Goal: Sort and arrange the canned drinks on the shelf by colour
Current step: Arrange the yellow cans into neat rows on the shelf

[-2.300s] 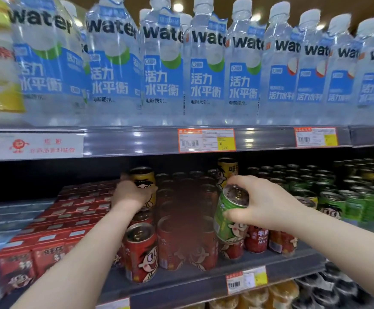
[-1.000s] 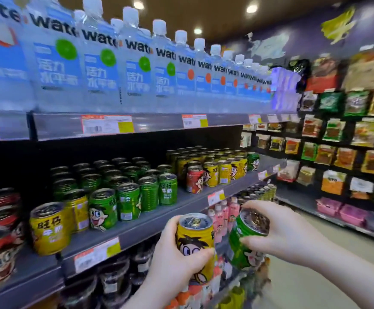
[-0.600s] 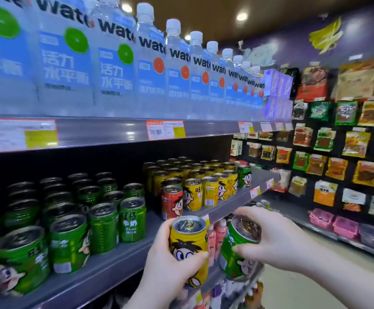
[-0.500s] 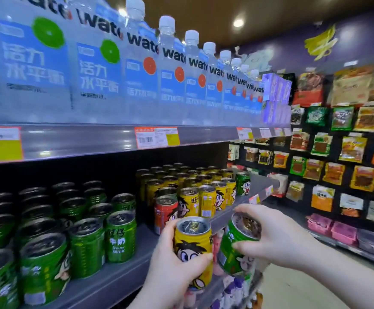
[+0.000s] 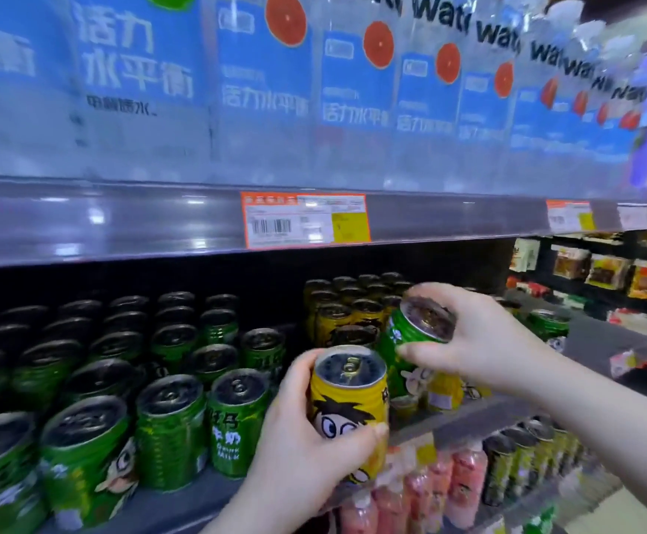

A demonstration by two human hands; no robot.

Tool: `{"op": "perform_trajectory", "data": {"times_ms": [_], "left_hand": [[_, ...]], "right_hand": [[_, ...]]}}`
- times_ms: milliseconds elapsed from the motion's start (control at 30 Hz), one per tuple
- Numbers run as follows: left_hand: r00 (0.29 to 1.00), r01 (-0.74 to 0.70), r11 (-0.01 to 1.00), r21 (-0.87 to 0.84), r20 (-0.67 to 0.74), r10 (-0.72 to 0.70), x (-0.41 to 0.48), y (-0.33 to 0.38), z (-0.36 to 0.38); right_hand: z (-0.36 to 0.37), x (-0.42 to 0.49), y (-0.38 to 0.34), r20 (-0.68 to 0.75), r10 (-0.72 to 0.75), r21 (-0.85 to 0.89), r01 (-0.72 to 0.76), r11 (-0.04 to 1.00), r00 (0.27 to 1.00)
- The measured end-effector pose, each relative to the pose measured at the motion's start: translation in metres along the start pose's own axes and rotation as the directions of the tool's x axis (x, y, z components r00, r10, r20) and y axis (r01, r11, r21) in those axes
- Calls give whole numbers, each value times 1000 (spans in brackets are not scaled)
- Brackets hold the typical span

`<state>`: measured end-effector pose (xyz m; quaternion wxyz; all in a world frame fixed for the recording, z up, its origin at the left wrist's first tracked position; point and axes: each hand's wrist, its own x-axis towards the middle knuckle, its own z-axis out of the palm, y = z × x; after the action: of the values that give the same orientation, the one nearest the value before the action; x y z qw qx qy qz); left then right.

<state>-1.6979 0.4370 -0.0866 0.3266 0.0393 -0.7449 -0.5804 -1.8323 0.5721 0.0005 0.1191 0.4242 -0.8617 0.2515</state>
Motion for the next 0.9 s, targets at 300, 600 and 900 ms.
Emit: {"op": "perform_trajectory", "data": {"times_ms": [300, 600, 900], "left_hand": [[831, 23, 990, 138, -553, 58, -22, 20, -44], [719, 113, 984, 137, -695, 14, -51, 18, -50], [764, 147, 980, 137, -645, -25, -43, 16, -37]], "right_hand": [[44, 76, -40, 162, -382, 185, 352, 917, 910], [53, 102, -36, 378, -473, 199, 430, 881, 796], [96, 83, -31, 572, -483, 69, 548, 833, 662]]}}
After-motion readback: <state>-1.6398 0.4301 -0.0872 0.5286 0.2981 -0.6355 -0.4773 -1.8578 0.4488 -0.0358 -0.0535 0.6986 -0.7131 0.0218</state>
